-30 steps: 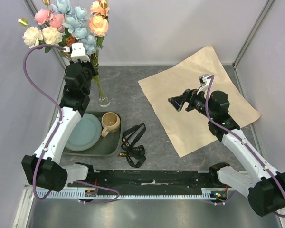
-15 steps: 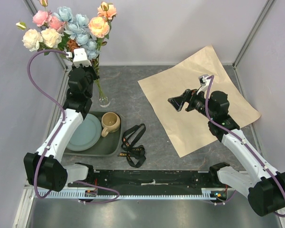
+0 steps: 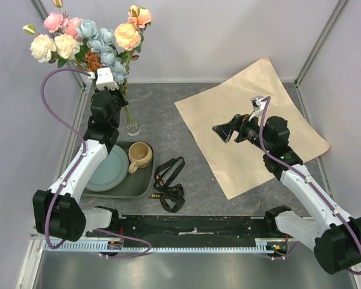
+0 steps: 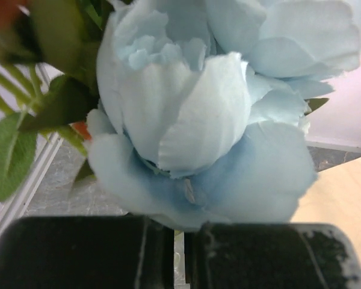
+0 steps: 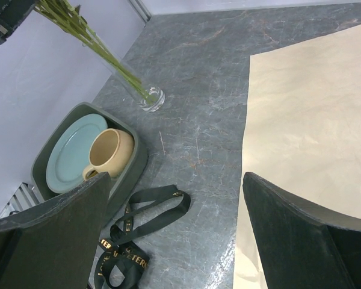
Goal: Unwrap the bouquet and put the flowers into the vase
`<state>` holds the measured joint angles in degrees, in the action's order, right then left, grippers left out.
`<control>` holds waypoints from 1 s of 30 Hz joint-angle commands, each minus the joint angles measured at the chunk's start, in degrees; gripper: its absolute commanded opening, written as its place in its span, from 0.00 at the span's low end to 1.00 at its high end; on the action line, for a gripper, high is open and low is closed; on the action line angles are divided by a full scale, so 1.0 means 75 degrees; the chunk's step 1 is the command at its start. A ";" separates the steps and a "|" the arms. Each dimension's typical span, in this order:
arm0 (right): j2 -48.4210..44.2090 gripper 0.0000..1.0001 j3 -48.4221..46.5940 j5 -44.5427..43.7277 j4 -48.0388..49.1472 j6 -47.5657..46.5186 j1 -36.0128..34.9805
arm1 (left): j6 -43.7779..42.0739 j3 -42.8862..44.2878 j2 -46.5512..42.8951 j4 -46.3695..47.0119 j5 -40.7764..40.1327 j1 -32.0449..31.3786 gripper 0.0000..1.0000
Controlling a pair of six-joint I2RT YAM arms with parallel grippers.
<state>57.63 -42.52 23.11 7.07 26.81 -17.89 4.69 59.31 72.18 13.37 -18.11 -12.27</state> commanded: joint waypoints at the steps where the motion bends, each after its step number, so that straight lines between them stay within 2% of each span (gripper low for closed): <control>1: -0.0008 0.98 0.0080 0.0129 0.0463 0.0094 -0.0017 | 0.0488 -0.0384 0.0114 -0.0212 -0.0199 0.0007 0.02; 13: -0.0078 0.98 0.0127 0.0117 0.0428 0.0058 -0.0017 | 0.0500 -0.0268 0.0184 -0.0411 -0.0374 0.0007 0.02; 18: -0.0066 0.98 0.0115 0.0117 0.0428 0.0058 -0.0017 | 0.0512 0.0025 0.0219 -0.0890 -0.0422 0.0007 0.02; 25: -0.0043 0.98 0.0115 0.0094 0.0417 0.0035 -0.0017 | 0.0477 0.0272 0.0289 -0.1067 -0.0269 0.0019 0.14; 30: -0.0043 0.98 0.0127 0.0094 0.0417 0.0035 -0.0017 | 0.0465 0.0330 0.0278 -0.1138 -0.0246 0.0008 0.16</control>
<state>57.63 -41.65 23.46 8.10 27.00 -17.89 7.11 59.99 73.58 7.77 -19.18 -12.25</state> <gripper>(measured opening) 0.982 0.153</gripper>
